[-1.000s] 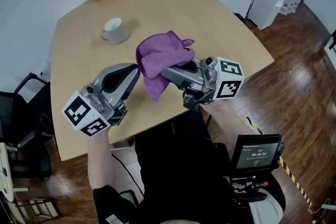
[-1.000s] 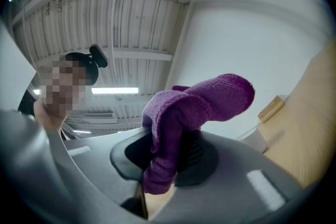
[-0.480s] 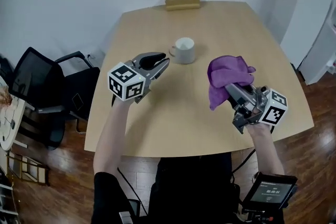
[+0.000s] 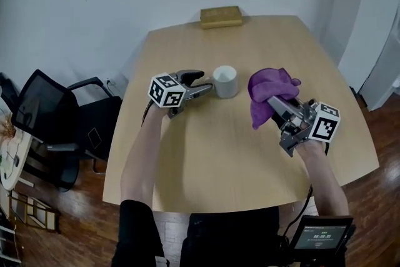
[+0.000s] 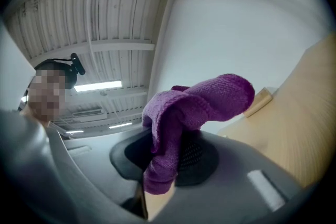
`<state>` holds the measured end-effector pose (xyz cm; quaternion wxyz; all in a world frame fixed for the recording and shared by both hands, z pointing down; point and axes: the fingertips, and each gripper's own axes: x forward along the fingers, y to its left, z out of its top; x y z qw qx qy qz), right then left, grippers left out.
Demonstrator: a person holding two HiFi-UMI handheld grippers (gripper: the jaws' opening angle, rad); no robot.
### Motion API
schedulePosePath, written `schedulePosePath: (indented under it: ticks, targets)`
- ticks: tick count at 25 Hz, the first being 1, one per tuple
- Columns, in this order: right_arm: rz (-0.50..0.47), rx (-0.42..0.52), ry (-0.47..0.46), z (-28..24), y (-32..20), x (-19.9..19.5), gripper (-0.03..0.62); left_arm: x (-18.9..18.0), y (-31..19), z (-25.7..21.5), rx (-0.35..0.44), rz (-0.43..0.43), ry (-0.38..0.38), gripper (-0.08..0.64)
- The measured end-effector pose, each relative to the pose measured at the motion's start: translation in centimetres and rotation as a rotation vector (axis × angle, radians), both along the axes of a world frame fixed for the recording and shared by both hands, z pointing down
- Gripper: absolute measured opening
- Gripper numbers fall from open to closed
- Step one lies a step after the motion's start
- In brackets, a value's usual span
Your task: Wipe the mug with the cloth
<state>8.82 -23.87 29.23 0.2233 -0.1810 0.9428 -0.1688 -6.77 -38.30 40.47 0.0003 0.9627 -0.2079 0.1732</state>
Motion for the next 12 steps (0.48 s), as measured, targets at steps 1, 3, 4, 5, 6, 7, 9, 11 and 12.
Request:
schedulePosePath:
  ticks: [1, 3, 4, 5, 6, 7, 9, 11, 12]
  targets:
    - [0.001, -0.004, -0.002, 0.10, -0.03, 0.02, 0.080, 0.52, 0.19, 0.16, -0.001, 0.037, -0.018, 0.249]
    - [0.007, -0.015, -0.001, 0.33, -0.12, 0.21, 0.078, 1.12, 0.44, 0.31, 0.015, 0.083, -0.062, 0.227]
    - [0.011, -0.019, 0.000, 0.43, -0.19, 0.32, 0.080, 1.14, 0.46, 0.31, 0.029, 0.091, -0.086, 0.194]
    - [0.014, -0.022, 0.002, 0.49, -0.26, 0.43, 0.078, 1.00, 0.42, 0.29, 0.041, 0.092, -0.109, 0.105]
    - [0.016, -0.022, 0.003, 0.50, -0.31, 0.52, 0.080, 0.84, 0.39, 0.25, 0.046, 0.090, -0.127, 0.094]
    - [0.018, -0.019, 0.004, 0.47, -0.32, 0.61, 0.080, 0.74, 0.36, 0.18, 0.046, 0.084, -0.138, 0.092]
    - [0.017, -0.013, 0.004, 0.33, -0.21, 0.74, 0.080, 0.83, 0.27, 0.13, 0.045, 0.055, -0.146, 0.089]
    - [0.011, -0.006, 0.006, 0.19, -0.08, 0.64, 0.080, 0.99, 0.08, 0.21, 0.059, 0.019, -0.152, 0.092]
    - [0.007, -0.003, 0.008, 0.13, -0.06, 0.51, 0.078, 1.01, -0.06, 0.22, 0.066, 0.003, -0.159, 0.094]
